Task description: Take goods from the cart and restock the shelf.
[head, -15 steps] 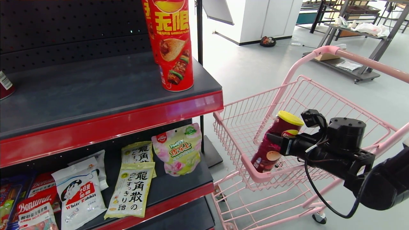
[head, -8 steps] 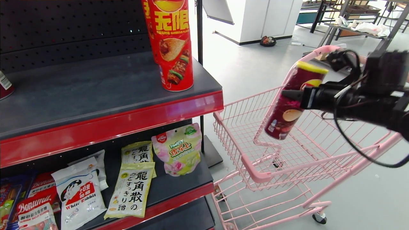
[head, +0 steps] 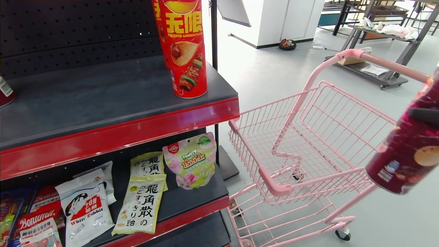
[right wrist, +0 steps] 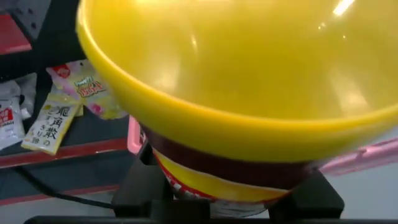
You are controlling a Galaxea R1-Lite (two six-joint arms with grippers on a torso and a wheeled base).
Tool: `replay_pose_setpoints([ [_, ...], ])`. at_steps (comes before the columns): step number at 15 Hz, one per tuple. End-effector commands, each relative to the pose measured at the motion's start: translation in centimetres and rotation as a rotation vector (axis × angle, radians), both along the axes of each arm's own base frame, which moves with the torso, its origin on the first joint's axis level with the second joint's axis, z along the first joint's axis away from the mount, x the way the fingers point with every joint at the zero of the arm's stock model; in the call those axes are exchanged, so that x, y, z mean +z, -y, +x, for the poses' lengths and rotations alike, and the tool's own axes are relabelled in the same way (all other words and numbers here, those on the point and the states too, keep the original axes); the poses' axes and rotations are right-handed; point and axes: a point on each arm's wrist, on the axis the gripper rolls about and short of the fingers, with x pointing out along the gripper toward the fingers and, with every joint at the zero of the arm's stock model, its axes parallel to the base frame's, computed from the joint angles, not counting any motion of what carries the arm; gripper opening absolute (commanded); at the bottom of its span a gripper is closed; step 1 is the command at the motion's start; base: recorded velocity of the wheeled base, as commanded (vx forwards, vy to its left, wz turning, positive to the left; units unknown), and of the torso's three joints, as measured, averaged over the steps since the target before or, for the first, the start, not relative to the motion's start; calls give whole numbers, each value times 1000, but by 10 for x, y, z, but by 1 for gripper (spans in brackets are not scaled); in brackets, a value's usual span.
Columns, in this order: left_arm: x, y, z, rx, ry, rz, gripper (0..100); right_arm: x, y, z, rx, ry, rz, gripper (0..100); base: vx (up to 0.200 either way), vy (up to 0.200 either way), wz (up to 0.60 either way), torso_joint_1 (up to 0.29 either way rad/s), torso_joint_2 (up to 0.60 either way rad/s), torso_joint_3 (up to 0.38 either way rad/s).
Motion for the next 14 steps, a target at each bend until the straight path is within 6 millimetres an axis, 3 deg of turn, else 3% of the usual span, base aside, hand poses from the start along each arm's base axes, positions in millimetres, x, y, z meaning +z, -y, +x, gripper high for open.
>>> replay_pose_setpoints([
  [1,0,0,0,1,-1,1,100,-23,15,-60,-46,73,-28,0,0,0,0,0,0,0],
  [4,0,0,0,1,-1,1,100,-45,21,-71,-114,70,-139,0,-200,0,0,6,4,1],
  [7,0,0,0,1,-1,1,100,-45,22,-74,-135,83,-146,0,-200,0,0,-4,-2,9],
  [11,0,0,0,1,-1,0,100,-45,23,-76,-142,91,-148,0,0,0,0,0,0,0],
  [14,0,0,0,1,-1,0,100,-44,23,-77,-142,95,-152,0,0,0,0,79,-308,-242],
])
